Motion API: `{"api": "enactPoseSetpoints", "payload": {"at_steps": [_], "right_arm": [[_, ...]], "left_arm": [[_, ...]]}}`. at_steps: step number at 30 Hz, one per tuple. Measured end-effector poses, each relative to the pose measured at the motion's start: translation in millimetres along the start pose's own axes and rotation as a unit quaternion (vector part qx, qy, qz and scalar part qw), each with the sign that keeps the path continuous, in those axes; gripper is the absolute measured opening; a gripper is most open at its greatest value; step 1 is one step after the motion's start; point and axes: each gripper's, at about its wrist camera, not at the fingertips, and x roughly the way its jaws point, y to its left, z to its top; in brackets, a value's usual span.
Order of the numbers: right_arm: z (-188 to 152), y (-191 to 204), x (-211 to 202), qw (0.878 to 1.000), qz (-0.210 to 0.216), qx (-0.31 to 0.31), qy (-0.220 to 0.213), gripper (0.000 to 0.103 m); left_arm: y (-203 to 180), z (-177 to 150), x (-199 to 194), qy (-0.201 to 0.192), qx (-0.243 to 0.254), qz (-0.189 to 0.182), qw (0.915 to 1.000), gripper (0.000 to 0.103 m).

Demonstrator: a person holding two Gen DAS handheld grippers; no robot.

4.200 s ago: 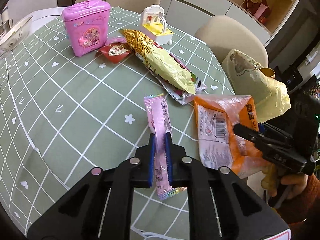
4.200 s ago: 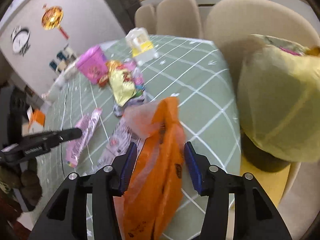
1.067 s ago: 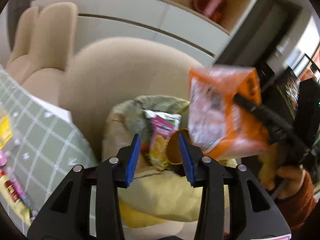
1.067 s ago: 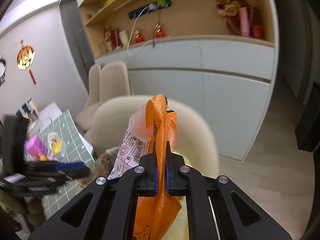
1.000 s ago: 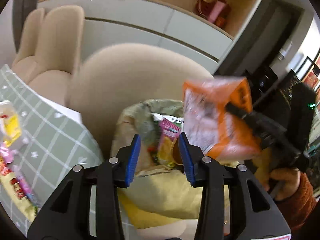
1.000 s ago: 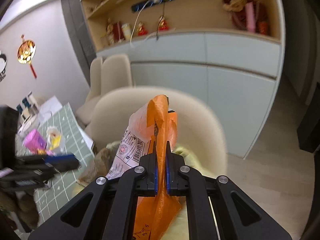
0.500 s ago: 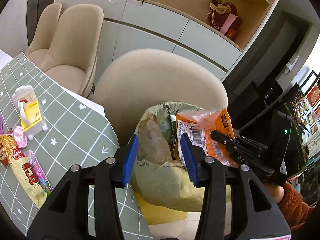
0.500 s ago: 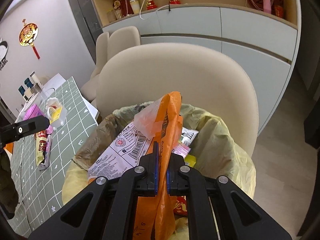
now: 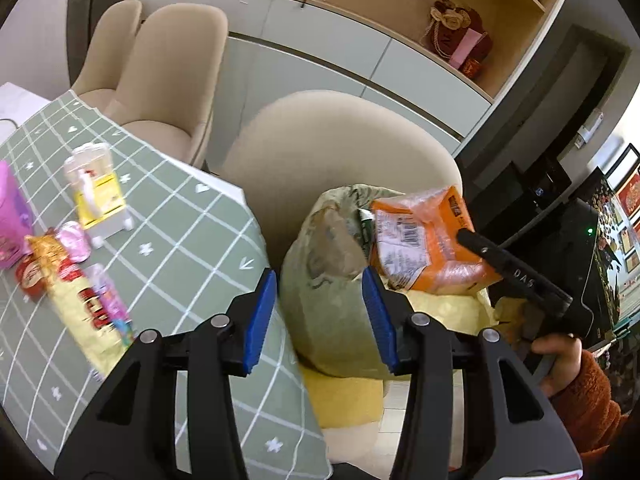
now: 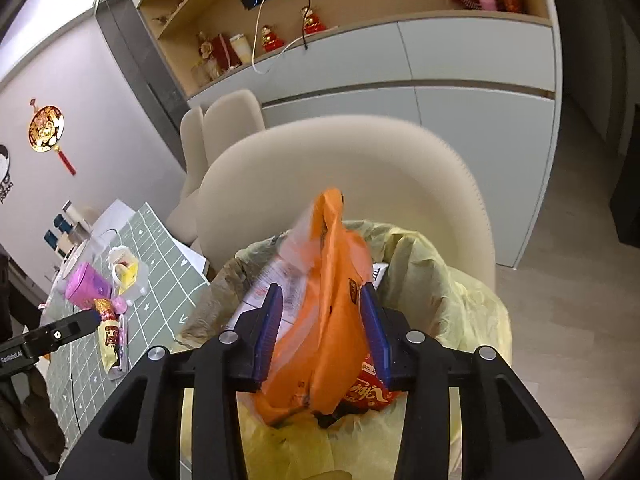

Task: Collect trash
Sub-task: 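Move both grippers back to the table and grasp the gold snack bag with the right gripper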

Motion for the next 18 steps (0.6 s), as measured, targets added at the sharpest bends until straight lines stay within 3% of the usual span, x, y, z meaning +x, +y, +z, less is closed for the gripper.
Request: {"api": "enactPoseSetpoints", "payload": {"at_steps": [10, 15, 18], "right_arm": [[-1.6, 27.2, -49.0, 0.998, -0.033, -0.017, -0.042, 0.038], [-10.8, 52.8, -69.7, 0.998, -0.019, -0.023, -0.054, 0.039], [-20.4, 73.9, -78.2, 0.998, -0.002, -0.027, -0.061, 0.047]], "left_arm": [[44.2, -29.6, -44.4, -0.012, -0.033, 0.029, 0.9990, 0.047], [75.7, -51.6, -68.8, -0.020, -0.060, 0.040, 0.9972, 0.047], [94.4, -64.4, -84.5, -0.028, -0.069, 0.050, 0.9960, 0.047]]}}
